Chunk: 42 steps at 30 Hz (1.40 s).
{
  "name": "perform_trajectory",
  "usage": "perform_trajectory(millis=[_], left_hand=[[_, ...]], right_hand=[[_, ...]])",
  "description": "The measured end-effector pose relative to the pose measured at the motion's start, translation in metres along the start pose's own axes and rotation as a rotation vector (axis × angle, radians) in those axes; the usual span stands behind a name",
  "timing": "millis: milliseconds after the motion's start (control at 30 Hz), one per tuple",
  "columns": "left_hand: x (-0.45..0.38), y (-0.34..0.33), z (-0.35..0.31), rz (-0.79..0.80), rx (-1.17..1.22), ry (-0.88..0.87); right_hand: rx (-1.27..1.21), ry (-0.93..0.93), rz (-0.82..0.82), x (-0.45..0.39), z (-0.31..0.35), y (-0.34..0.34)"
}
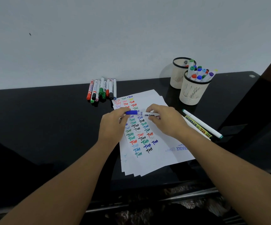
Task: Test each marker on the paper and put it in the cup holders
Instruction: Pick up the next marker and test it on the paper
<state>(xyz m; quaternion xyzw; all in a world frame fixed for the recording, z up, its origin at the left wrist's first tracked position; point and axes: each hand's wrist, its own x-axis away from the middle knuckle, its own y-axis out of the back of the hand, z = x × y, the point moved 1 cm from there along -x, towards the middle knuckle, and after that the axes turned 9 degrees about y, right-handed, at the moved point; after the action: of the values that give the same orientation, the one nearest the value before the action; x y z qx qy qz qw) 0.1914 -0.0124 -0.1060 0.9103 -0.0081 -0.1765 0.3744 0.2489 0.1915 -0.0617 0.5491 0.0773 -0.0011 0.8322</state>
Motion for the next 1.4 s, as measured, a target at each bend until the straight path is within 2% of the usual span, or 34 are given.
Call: perform_trajectory(millis=[267,400,467,600,733,900,1133,1400], left_hand=[[0.003,0.0,-0.005,0.018,-0.099,-0.107],[0.005,-0.001,-0.006,0.046,-0.125,-0.115],[0.005,-0.003,-0.004,0.061,-0.107,-0.063],[0.001,-0.007,0.001,0.115,-0.035,0.075],[0.0,-0.01,0.004,0.129,-0.294,0.059],[-0.001,-0.012,0.006,0.186,-0.331,0.055],[-0.003,-0.014,0.01,0.199,-0.333,0.073],[-0.004,-0.012,0.007,0.21,-0.346,0.087]], right_hand=[[0.156,0.175,0.023,-0.007,0.009,-0.006],[0.226,0.267,0.144,-0.006,0.014,-0.003],[0.141,0.26,0.143,-0.008,0.014,-0.005],[-0.023,0.175,0.038,-0.005,0.006,-0.013],[-0.143,0.123,0.022,-0.002,-0.003,-0.018],[-0.167,0.082,0.019,-0.001,-0.006,-0.02],[-0.192,0.05,-0.088,0.002,-0.007,-0.022],[-0.179,0.069,-0.091,0.001,-0.01,-0.023]])
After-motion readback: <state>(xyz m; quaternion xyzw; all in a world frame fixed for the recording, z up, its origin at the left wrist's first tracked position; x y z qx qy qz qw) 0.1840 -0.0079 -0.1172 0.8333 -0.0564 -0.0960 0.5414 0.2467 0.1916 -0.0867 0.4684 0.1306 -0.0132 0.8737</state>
